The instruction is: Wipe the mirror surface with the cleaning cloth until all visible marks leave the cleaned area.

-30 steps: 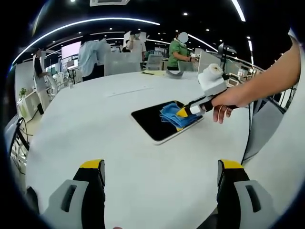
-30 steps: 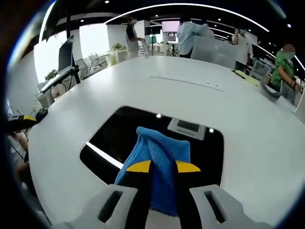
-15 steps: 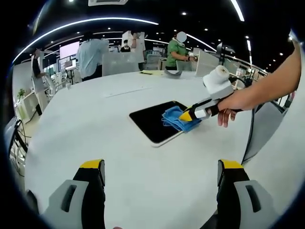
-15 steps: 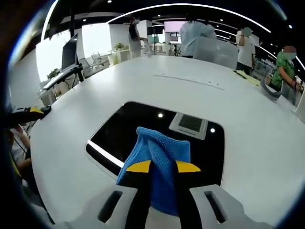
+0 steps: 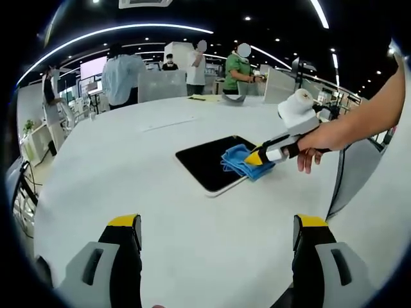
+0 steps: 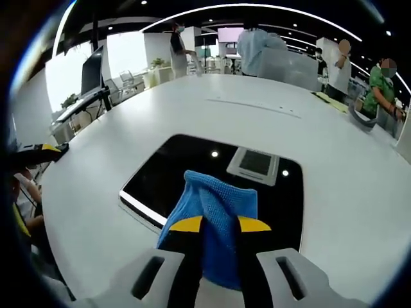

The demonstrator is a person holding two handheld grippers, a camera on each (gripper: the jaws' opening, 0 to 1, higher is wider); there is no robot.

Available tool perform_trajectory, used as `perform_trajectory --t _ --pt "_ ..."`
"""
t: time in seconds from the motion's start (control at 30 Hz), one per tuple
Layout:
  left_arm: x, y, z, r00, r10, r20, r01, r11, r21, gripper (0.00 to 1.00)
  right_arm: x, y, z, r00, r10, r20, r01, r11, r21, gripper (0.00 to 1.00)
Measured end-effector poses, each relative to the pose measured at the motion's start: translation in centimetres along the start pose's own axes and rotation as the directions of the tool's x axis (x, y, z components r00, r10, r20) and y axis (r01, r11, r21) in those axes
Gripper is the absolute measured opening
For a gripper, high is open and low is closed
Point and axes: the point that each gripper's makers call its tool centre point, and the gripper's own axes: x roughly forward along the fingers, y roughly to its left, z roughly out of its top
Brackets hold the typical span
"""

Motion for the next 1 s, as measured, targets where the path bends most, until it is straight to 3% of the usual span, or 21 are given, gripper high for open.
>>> perform_trajectory --t 1.0 --pt "-0.13 0.05 -0.8 1.0 0.014 0.006 -0.013 0.999 -0.03 0.99 0.01 1.03 -0.08 0.999 -0.036 -0.026 0.037 0.999 0.035 0.14"
